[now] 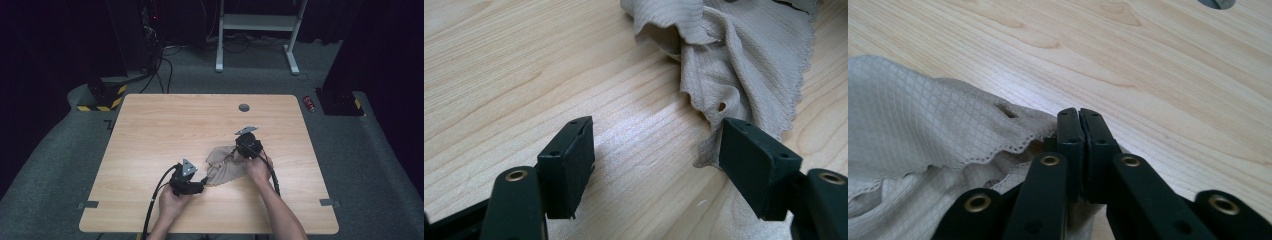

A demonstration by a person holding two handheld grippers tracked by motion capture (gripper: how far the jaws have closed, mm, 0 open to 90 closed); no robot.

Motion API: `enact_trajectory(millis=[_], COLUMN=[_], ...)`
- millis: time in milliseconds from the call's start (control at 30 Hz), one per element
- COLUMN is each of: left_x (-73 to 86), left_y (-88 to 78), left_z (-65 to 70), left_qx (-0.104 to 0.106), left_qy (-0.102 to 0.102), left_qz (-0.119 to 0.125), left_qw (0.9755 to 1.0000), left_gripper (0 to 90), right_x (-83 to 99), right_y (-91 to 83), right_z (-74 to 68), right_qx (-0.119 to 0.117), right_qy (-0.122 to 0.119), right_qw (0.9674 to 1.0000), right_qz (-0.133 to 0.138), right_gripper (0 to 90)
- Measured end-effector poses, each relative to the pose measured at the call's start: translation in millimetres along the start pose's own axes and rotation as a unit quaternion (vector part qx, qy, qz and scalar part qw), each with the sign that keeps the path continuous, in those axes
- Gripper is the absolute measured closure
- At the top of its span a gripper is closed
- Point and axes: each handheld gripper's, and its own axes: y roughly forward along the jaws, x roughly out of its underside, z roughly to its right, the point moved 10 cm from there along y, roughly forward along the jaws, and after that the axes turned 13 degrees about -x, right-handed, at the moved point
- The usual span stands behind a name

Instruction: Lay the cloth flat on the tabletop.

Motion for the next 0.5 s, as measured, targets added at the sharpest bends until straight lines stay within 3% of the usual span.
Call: enact_trajectory(millis=[100,133,267,400,500], left_x=[0.0,0.1,-0.1,0.0,0.1], left_y=[-0.1,-0.1,0.0,-0.1,-0.2], left_z=[0.0,-0.1,0.0,-0.2,-0.1], left_qx=[0.0,0.0,0.0,0.0,0.0], left_qy=[0.0,0.0,-0.001,0.001,0.001], left_qz=[0.0,-0.001,0.0,0.0,0.0], left_qw=[1.0,1.0,1.0,1.0,1.0], left_gripper=[30.6,30.7,30.7,30.7,30.8], right_x=[-0.5,-1.2,0.0,15.3,29.5], right_y=[-7.5,-17.1,-31.0,-43.6,-48.4], right_z=[-7.0,-14.8,-22.5,-30.3,-31.2], right_qx=[-0.012,-0.023,-0.038,-0.053,-0.05], right_qy=[-0.004,-0.01,-0.022,-0.023,-0.027], right_qw=[0.9998,0.9991,0.9976,0.9967,0.9969], right_qz=[0.017,0.034,0.054,0.057,0.054], right_gripper=[78.5,75.3,71.9,66.3,63.9])
